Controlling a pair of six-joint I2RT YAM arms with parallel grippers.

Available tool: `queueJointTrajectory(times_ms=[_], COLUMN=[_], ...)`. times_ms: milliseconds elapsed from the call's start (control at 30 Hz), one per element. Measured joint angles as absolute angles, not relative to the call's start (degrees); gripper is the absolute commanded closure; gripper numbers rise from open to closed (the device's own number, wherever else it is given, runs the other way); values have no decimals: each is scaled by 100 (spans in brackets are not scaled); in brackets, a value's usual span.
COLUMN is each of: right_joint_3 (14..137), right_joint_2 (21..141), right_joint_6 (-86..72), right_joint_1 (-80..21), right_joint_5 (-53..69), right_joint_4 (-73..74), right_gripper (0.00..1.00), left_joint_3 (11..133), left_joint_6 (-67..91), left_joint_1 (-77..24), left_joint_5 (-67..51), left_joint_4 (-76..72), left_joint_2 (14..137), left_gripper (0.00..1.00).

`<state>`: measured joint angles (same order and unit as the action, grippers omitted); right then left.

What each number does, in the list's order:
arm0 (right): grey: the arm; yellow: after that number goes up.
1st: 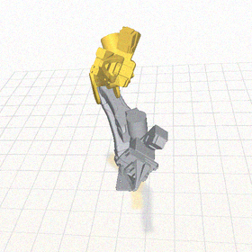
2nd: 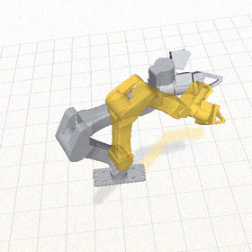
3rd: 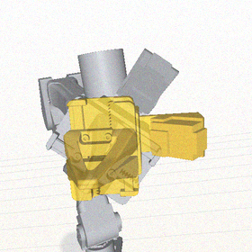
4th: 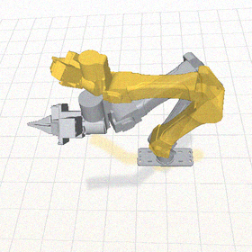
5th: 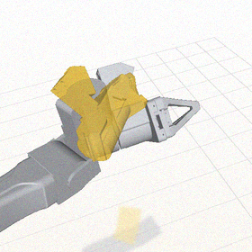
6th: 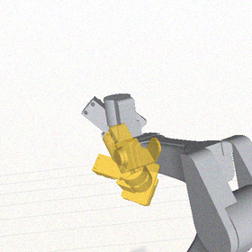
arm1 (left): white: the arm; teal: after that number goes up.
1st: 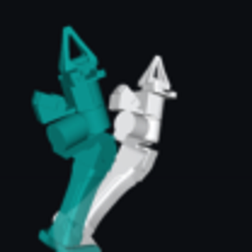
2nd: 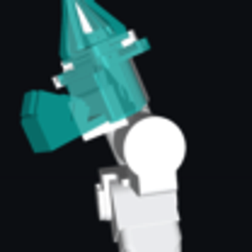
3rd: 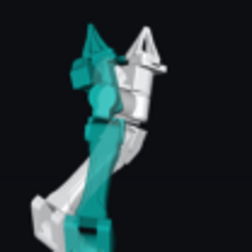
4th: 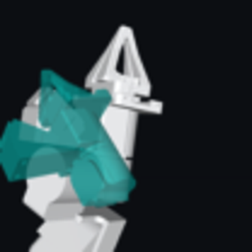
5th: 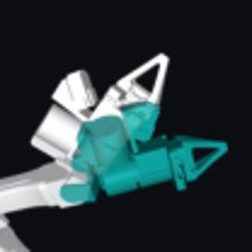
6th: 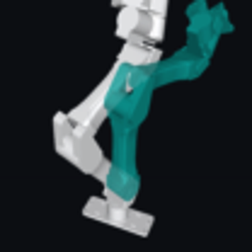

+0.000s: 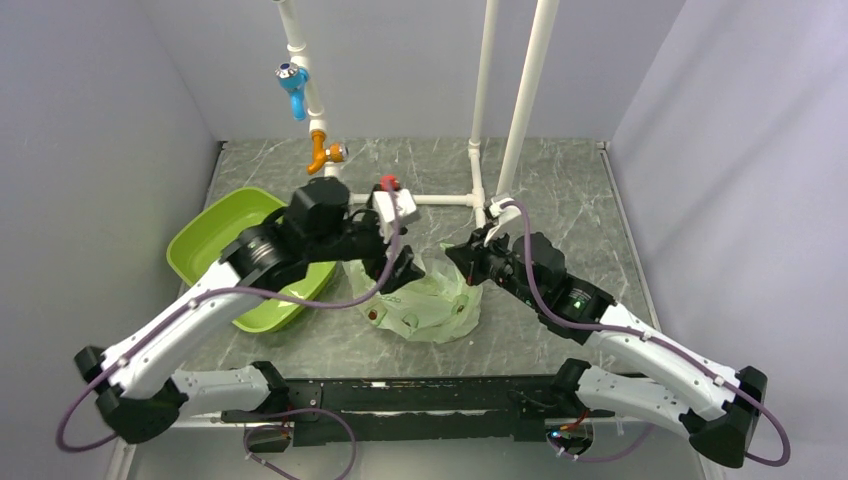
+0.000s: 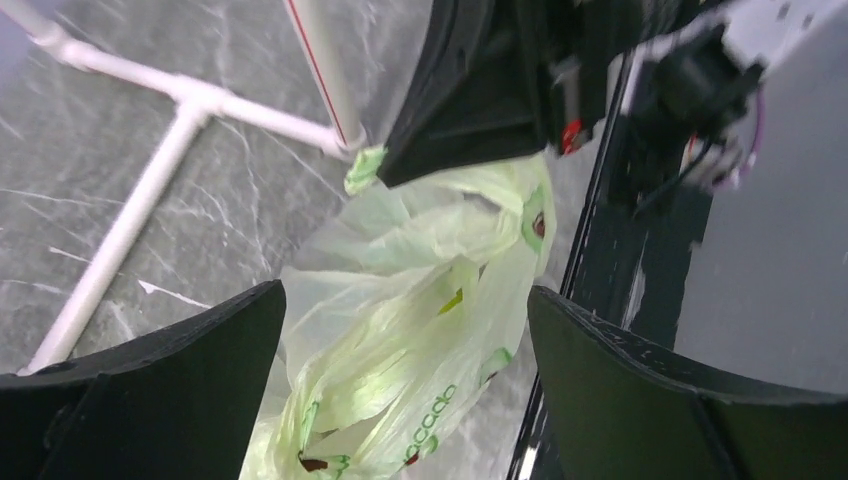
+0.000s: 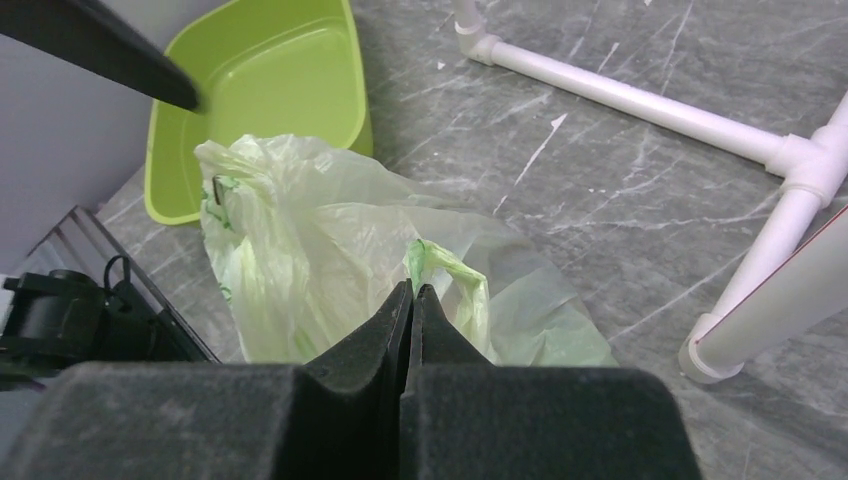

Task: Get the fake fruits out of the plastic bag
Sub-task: Adjust the plastic bag at the center of the board.

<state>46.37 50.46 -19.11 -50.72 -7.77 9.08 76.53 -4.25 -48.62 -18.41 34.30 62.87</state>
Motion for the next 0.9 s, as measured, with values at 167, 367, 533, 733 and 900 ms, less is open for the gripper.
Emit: queueJointTrajectory(times_ms=[167,367,533,733,900], right_joint_3=[4545,4521,4521,4521,4571], right_joint_2=[4818,4766,4766,4744,4853], right_joint_6=[-1949,-1953,-1944,-1870,-1776], right_joint_1=[-5070,-5072,-5070,-5072,-5072], right_joint_5=[-735,-738,-744,-829,-1181], right_joint_4=[788,733,735,749,836], right_gripper=[100,100,100,100,100], left_joint_3=[8294,8663,8646,8051,7380], left_joint_6=[-1428,-2091,-2285,-1868,-851], left_joint_1=[-4858,-4842,-4742,-4377,-4108], left_joint_5=[-2292,-2818,-3070,-2464,-768], left_joint_4=[4506,5214,5433,4720,3514], left_joint_2=[7354,8305,8530,7961,6855], left_gripper=[1,20,58,98,100])
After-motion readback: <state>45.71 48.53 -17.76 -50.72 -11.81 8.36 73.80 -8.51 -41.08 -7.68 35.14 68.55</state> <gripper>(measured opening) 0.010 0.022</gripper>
